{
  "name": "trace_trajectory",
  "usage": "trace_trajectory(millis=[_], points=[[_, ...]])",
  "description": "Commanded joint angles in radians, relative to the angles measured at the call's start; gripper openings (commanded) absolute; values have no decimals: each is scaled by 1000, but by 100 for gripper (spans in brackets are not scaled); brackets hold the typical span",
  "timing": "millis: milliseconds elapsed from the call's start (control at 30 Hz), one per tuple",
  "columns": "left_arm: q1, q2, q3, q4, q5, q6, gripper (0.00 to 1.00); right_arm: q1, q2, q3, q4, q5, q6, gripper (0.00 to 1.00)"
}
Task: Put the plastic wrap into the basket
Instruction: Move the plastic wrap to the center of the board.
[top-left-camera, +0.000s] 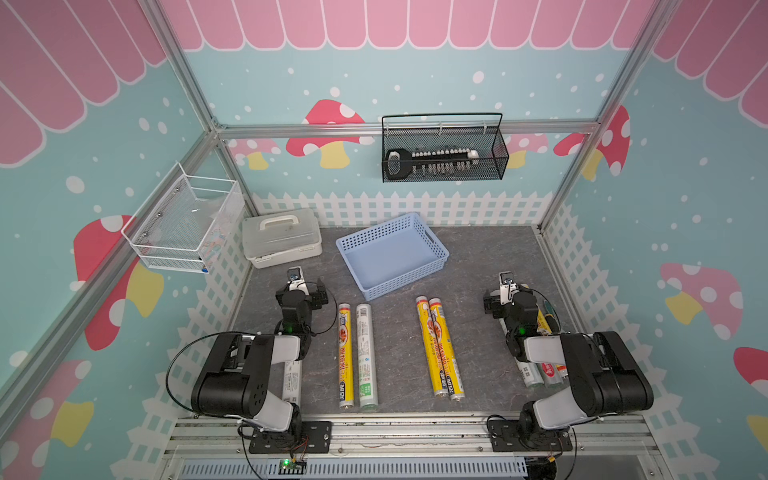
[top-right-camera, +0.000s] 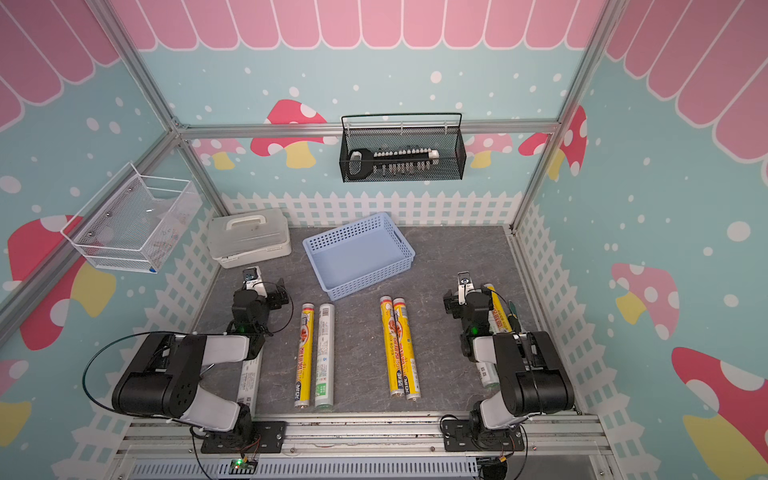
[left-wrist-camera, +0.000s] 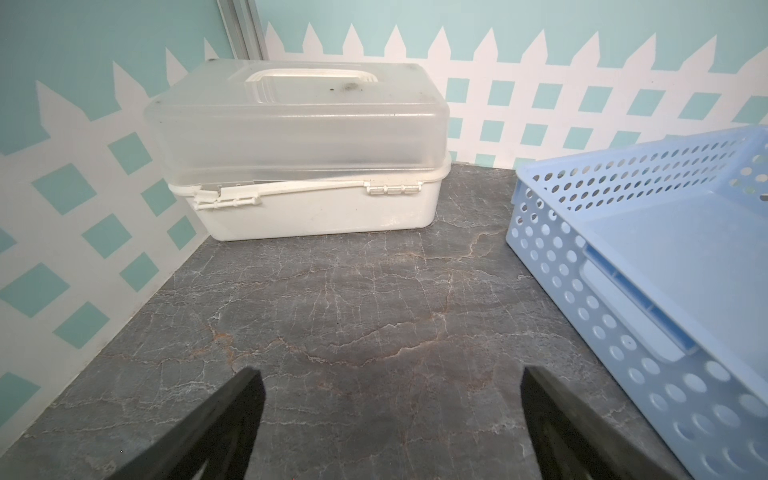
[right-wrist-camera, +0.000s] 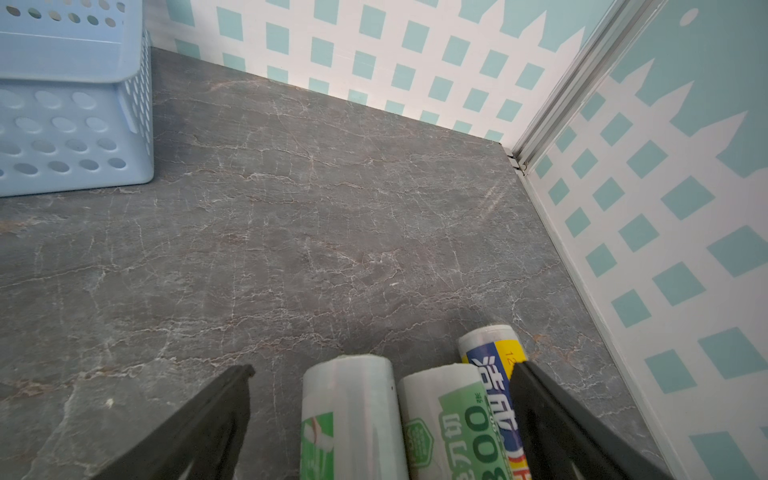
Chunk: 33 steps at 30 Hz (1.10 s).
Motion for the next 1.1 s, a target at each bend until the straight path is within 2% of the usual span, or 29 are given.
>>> trace_trajectory(millis=[0,67,133,200,233,267,333,400,433,500,533,633,700,767,900,1067], points=[[0,-101,-33,-17,-33,-23,99,6,-68,-16,-15,-18,-14,99],[2,-194,-13,-134,-76,-47,99,6,-155,28,-181,-23,6,99],[4,-281,18,-254,-89,-79,99,5,-239,126,-467,-30,62,99],[9,-370,54,-371,-139,-149,99,4,-298,240,-730,-50,179,99],[10,-403,71,-409,-155,-200,99,4,-315,296,-855,-55,294,99],[14,-438,90,-463,-169,-260,99,0,-331,356,-972,-140,367,99],[21,-487,121,-545,-168,-356,99,0,-348,420,-1068,-393,344,99],[33,-529,146,-631,-117,-468,99,1,-364,416,-1054,-574,440,99],[42,-538,149,-648,-62,-501,99,4,-367,413,-1037,-660,470,99],[71,-538,154,-626,141,-547,99,36,-368,401,-1013,-775,512,98],[72,-525,169,-638,199,-563,99,62,-368,405,-1026,-785,513,98],[66,-437,258,-695,412,-578,99,182,-374,413,-1096,-706,513,96],[22,-368,322,-740,493,-554,99,274,-359,409,-1105,-650,512,96],[-61,-325,382,-800,494,-502,99,336,-325,415,-1108,-648,524,94],[-250,-248,470,-935,417,-384,99,461,-247,428,-1089,-601,539,92],[-344,-125,569,-1077,283,-355,99,572,-130,472,-1088,-596,540,92]])
